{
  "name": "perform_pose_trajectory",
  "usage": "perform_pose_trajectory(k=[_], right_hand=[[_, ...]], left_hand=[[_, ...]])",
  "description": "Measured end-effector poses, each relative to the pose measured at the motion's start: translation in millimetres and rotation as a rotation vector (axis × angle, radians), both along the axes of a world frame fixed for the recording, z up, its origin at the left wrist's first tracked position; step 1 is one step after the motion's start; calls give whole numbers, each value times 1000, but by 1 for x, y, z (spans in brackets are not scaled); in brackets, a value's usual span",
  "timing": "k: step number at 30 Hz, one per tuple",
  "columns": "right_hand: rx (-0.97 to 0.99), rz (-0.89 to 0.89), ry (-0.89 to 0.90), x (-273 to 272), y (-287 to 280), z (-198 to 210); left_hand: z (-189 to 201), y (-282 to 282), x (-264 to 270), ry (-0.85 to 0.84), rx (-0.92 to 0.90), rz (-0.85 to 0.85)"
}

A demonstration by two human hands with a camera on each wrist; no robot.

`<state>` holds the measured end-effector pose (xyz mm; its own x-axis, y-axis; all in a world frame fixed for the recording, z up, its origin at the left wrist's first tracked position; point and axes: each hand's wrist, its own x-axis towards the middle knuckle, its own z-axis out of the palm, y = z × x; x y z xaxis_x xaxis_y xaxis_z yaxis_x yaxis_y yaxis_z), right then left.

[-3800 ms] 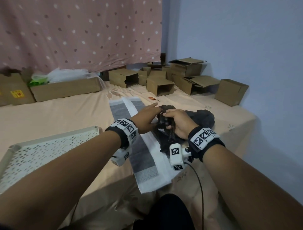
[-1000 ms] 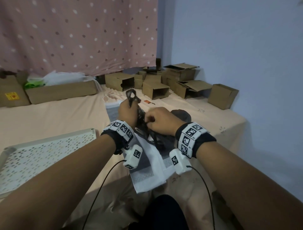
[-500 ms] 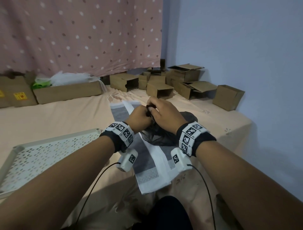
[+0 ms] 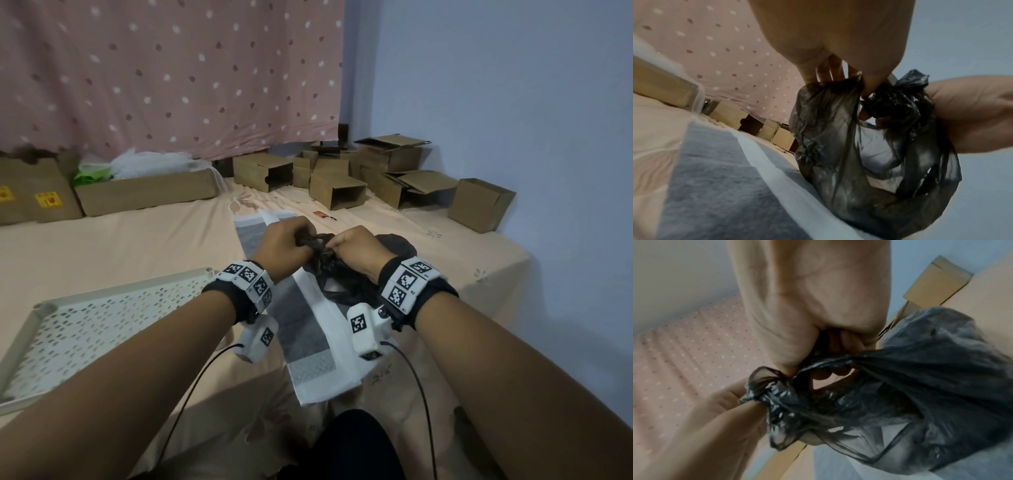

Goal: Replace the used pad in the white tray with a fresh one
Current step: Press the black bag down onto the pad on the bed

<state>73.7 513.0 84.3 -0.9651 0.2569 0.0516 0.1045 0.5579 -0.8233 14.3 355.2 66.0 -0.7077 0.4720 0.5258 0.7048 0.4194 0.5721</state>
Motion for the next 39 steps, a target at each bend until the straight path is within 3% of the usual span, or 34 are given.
perform_pose_trajectory(k=[3,6,12,17,20,24,33,37,39], right_hand=[[-93,30,-53,2,1,-2],[-171,59,-74,3,4,-9],[-356,176,-42,7,1,-16],[-442,86,17,9,2,-13],[-499,20,30,10,4,-11],[-531,-3,-12,9,2,-12],[-440,-66,-63,5,13,-20],[-311,-160,-63,8,30,-23],[-115,-208,-56,8,40,-28]], left_hand=[[1,3,2,110,18,18],[6,4,6,103,107,50],[6,6,5,-143,175,20],[10,4,2,-382,342,-159],[10,2,-5,-543,340,-259],[8,3,-4,-603,257,-328],[-2,5,-7,-338,-5,-160],[-4,-2,-20,-150,13,154],[-3,-9,-32,-92,56,303]])
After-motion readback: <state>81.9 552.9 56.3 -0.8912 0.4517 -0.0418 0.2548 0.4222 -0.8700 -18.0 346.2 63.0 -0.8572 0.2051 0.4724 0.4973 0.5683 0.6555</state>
